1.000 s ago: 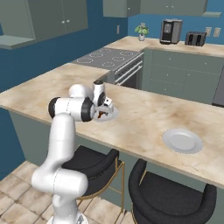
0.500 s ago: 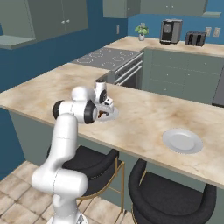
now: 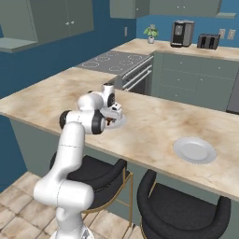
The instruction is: Transport the chicken drumstick and carrot to the fridge. Place the chicken drumstick on the rack containing meat and place the carrot on the rack containing the vegetable, ensuring meats and vegetables are on different racks.
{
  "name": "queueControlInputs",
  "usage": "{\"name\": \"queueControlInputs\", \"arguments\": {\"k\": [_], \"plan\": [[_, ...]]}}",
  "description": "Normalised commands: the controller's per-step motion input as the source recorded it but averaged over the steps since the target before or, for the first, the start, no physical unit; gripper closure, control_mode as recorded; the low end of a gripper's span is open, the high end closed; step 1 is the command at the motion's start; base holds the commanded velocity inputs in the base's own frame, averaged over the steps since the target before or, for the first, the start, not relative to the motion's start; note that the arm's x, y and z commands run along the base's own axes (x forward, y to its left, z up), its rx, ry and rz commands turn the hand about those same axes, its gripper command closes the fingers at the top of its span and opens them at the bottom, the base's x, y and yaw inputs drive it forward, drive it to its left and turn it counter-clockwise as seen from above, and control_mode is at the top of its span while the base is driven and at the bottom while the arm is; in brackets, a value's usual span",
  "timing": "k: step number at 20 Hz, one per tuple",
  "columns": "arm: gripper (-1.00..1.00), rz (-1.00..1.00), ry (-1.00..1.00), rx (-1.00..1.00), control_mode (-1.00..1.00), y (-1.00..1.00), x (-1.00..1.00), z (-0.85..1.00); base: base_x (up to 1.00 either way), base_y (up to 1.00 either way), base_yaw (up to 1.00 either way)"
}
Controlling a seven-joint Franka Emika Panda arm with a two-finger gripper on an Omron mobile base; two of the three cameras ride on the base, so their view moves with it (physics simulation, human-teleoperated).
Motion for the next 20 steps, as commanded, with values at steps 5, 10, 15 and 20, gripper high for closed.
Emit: {"name": "queueControlInputs", "arguments": {"k": [5, 10, 15, 20], "plan": [[1.0, -0.01, 0.0, 0.0, -1.0, 0.01, 0.0, -0.27, 0.0, 0.0, 0.0], [1.0, 0.0, 0.0, 0.02, -1.0, 0.01, -0.3, 0.24, 0.0, 0.0, 0.0], [1.0, 0.0, 0.0, 0.0, -1.0, 0.0, -0.94, 0.8, 0.0, 0.0, 0.0], [1.0, 0.01, -0.11, 0.0, -1.0, -0.06, -1.0, 0.84, 0.0, 0.0, 0.0]]}}
